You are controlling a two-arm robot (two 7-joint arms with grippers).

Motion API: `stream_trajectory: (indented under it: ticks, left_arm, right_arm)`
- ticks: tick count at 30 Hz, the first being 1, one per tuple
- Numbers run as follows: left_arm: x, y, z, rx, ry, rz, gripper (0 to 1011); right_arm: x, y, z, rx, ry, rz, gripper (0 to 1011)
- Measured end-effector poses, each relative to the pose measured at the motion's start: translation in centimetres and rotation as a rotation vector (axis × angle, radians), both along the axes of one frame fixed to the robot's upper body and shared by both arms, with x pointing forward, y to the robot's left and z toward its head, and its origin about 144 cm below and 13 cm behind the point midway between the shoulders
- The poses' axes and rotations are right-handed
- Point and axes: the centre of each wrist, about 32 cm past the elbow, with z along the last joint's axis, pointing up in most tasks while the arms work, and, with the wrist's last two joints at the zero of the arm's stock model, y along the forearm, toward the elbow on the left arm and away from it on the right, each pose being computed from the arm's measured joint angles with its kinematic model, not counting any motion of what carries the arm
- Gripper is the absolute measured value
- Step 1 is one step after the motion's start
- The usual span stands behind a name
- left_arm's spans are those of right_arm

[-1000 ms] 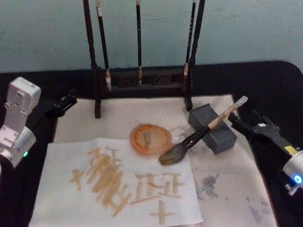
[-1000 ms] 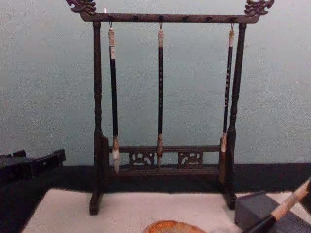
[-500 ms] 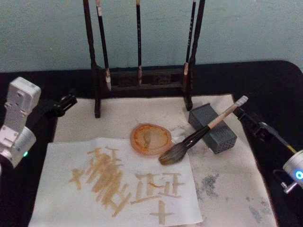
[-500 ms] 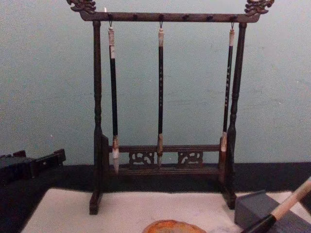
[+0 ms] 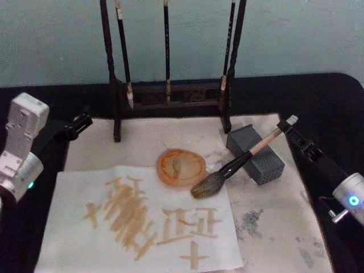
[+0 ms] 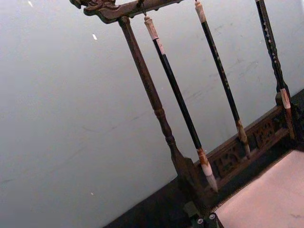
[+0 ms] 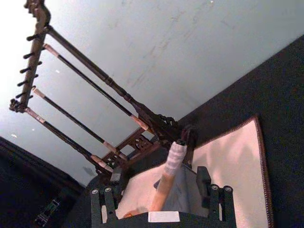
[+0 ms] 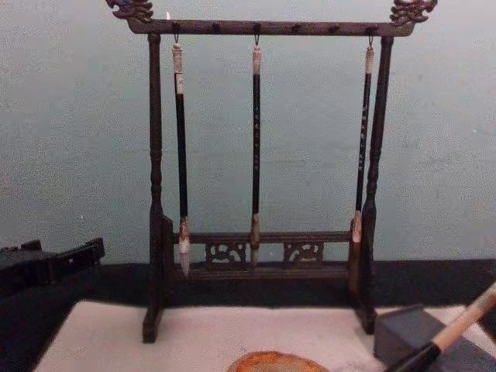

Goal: Pick up the brush from the inkstone, write on the paper, then place the brush back to its original position.

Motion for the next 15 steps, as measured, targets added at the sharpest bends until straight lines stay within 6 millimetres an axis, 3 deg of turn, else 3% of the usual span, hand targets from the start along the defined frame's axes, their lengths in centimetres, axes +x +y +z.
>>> stream_trajectory:
  ticks: [15]
  left_arm:
    - [0.0,0.0,0.0,0.000,0.000,0.000,1002]
  right_arm:
    - [1.3,-0.1,-1.4,0.066,0.048,-0.001,1002]
